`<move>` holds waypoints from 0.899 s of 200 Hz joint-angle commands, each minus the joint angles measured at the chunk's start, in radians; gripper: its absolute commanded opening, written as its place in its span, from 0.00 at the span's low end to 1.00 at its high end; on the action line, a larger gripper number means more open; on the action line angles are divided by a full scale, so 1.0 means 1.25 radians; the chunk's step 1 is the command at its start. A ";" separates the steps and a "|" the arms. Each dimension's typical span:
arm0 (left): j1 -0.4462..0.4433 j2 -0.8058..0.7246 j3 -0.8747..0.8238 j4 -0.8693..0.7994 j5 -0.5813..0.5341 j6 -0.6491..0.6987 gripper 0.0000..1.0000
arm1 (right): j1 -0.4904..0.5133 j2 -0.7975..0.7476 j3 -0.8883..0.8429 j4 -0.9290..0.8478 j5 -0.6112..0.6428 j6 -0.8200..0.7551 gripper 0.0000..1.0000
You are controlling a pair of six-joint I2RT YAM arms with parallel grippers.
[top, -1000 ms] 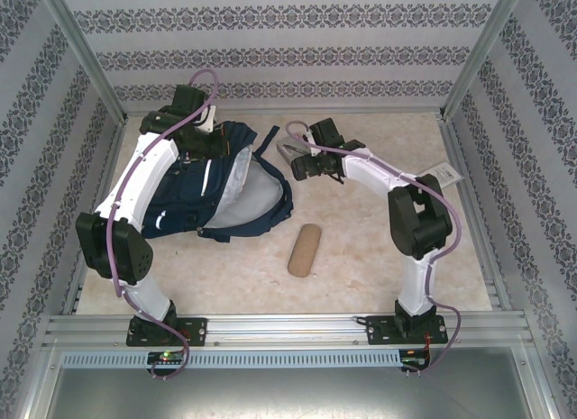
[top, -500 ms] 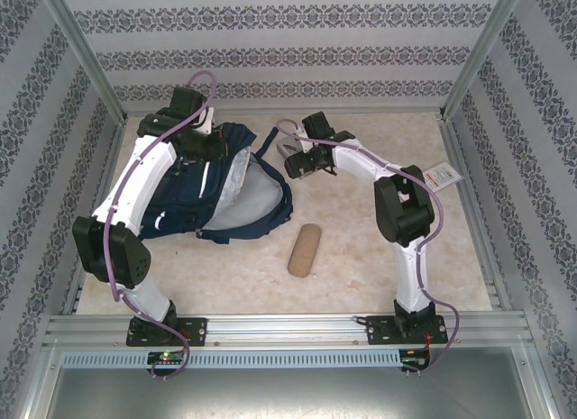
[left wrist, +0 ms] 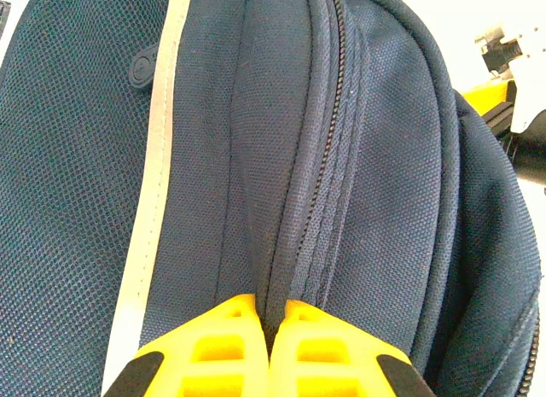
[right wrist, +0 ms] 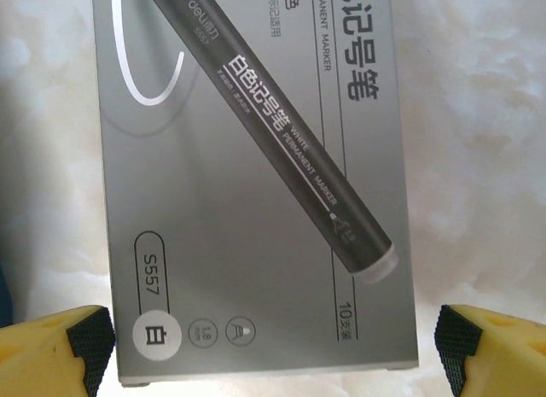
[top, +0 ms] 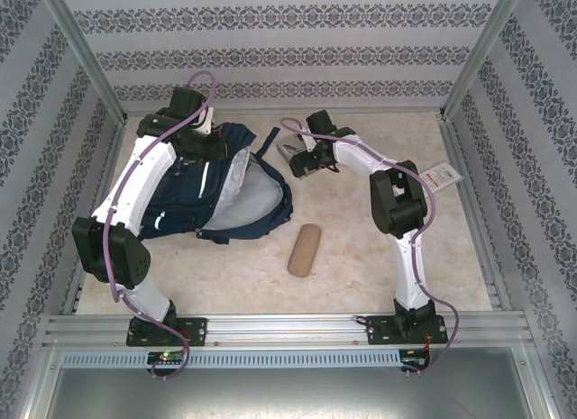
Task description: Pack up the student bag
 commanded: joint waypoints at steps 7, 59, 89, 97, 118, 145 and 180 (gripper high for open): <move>0.006 -0.037 0.021 0.019 0.000 -0.017 0.00 | -0.002 0.032 0.039 -0.032 -0.038 -0.016 0.98; 0.005 -0.028 0.028 0.016 -0.003 -0.015 0.00 | 0.005 0.068 0.076 -0.042 -0.025 -0.009 0.98; 0.006 -0.029 0.033 0.012 -0.006 -0.013 0.00 | 0.005 0.074 0.077 -0.041 -0.014 0.000 0.96; 0.005 -0.029 0.033 0.010 -0.007 -0.013 0.00 | 0.005 0.072 0.074 -0.039 -0.010 0.002 0.93; 0.005 -0.035 0.030 0.010 -0.007 -0.011 0.00 | 0.005 0.046 0.051 -0.028 -0.018 0.014 0.78; 0.006 -0.045 0.011 0.028 -0.002 -0.015 0.00 | 0.010 -0.020 -0.018 -0.001 -0.014 0.032 0.77; 0.005 -0.056 -0.020 0.057 0.017 -0.026 0.00 | 0.032 -0.115 -0.107 0.010 0.004 0.049 0.79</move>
